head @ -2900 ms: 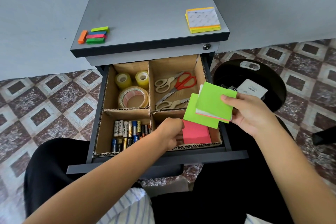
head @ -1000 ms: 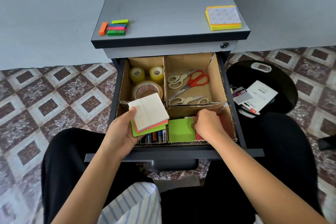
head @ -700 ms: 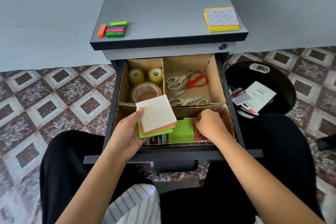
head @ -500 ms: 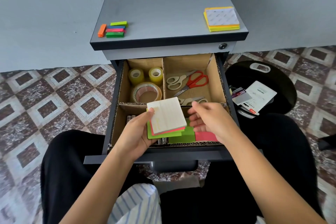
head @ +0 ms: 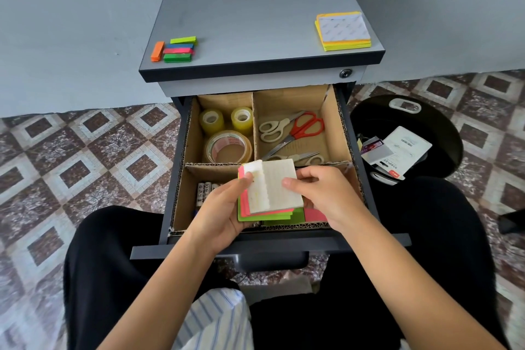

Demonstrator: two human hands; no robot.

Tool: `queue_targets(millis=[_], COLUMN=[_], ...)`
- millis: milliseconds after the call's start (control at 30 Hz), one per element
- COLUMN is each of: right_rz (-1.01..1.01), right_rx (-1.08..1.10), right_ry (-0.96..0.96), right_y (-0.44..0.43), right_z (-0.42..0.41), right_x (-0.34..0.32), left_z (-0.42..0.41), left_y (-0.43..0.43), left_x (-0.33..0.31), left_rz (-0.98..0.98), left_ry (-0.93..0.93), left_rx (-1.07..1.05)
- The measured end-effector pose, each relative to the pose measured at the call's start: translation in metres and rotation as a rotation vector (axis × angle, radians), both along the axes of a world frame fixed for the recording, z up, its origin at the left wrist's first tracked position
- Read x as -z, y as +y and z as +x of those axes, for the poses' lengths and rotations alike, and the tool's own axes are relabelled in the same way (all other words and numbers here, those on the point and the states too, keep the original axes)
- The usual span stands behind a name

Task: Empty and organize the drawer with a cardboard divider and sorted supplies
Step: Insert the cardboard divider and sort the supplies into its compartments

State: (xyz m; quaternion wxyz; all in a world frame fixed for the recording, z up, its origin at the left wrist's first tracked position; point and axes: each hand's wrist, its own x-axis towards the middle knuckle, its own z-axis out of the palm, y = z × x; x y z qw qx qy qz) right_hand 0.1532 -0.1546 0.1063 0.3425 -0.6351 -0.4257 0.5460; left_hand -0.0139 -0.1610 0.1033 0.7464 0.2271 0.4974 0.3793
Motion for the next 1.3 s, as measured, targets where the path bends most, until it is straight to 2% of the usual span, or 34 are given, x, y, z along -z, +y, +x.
queue_targets(millis=[300,500,633,767,900,1100,1167,1300], right_rz=[-0.162,-0.236,-0.208,-0.176,-0.231,-0.138,-0.14,-0.202], right_rx=[0.034,0.038,-0.053,-0.13,-0.168,-0.23,-0.238,-0.189], right_ry=[0.219,0.098,-0.142,-0.34,-0.375,-0.708,-0.725,-0.541], right_y=[0.005,0.005,0.003,0.007,0.015,0.021,0.02,0.022], right_z=[0.017,0.05,0.052,0.033,0.018,0.008,0.008,0.013], right_x=[-0.005,-0.005,0.005,0.025,0.039,0.039,0.04,0.045], left_z=[-0.005,-0.031,-0.051,-0.051,-0.042,-0.032,-0.03,-0.027], left_y=[0.002,0.01,0.014,0.013,0.009,0.006,0.005,0.006], left_x=[0.002,-0.004,-0.005,-0.005,-0.001,0.0,0.0,-0.001], left_rz=[0.016,0.033,0.039,0.039,0.026,0.014,0.013,0.015], left_ry=[0.007,0.036,0.036,0.036,0.05,0.048,0.05,0.05], left_rx=[-0.047,-0.21,-0.304,-0.302,-0.266,-0.22,-0.218,-0.215])
